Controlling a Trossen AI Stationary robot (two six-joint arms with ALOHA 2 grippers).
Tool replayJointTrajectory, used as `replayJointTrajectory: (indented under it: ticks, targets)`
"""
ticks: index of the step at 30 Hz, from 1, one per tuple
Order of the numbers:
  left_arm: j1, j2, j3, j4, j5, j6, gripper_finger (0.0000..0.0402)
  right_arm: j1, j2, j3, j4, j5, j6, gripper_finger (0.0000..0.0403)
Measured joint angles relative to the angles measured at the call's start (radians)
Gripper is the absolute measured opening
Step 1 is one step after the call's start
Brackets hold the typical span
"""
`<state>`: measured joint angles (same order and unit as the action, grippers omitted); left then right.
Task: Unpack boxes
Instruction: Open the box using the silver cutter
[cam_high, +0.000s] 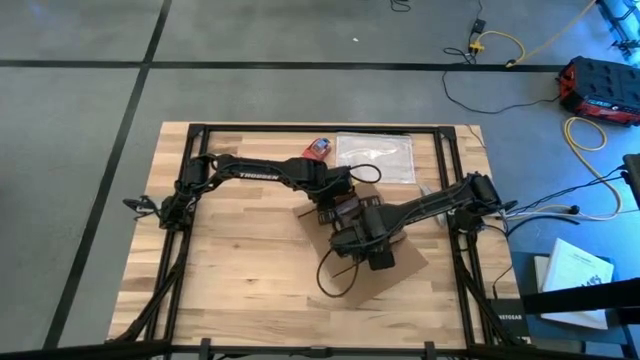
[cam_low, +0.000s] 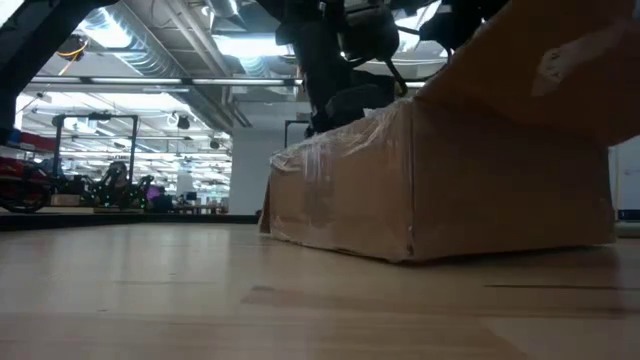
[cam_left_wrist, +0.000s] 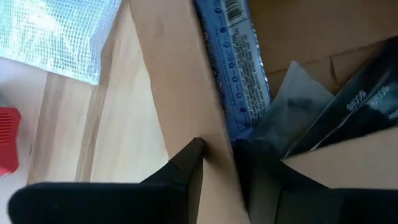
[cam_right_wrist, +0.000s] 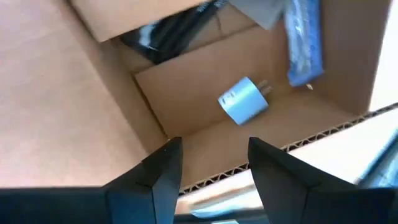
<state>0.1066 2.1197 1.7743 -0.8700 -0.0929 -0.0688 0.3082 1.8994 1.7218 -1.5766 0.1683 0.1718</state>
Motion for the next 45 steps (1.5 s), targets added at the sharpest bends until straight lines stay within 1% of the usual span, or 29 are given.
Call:
replayJointTrajectory:
  ticks: [4, 9, 14, 19, 25, 32, 40, 45]
  targets:
    - [-0.001, 0.000, 0.000, -0.005, -0.001, 0.019, 0.0076, 0.001, -0.021, -0.001, 0.000, 0.036, 0.047, 0.0170]
    - [-0.002, 0.000, 0.000, -0.017, 0.004, 0.030, 0.0076, 0.006, -0.067, -0.002, -0.002, 0.110, 0.131, 0.0170]
    - [-0.008, -0.001, 0.000, -0.019, 0.014, 0.060, 0.0076, 0.006, -0.109, -0.012, 0.004, 0.150, 0.170, 0.0170]
    - [-0.019, -0.001, 0.000, -0.038, 0.012, 0.077, 0.0076, 0.006, -0.147, -0.074, 0.007, 0.155, 0.199, 0.0170]
    - [-0.027, -0.001, 0.001, -0.053, 0.012, 0.075, 0.0076, 0.019, -0.156, -0.098, 0.005, 0.154, 0.259, 0.0170]
    - [-0.037, -0.002, 0.001, -0.056, 0.012, 0.091, 0.0076, 0.018, -0.158, -0.103, 0.006, 0.161, 0.255, 0.0170]
    - [-0.058, -0.002, 0.001, -0.067, 0.008, 0.125, 0.0076, 0.020, -0.166, -0.218, 0.001, 0.168, 0.327, 0.0170]
    - [-0.067, -0.002, 0.001, -0.087, 0.015, 0.158, 0.0076, 0.020, -0.166, -0.238, 0.008, 0.181, 0.370, 0.0170]
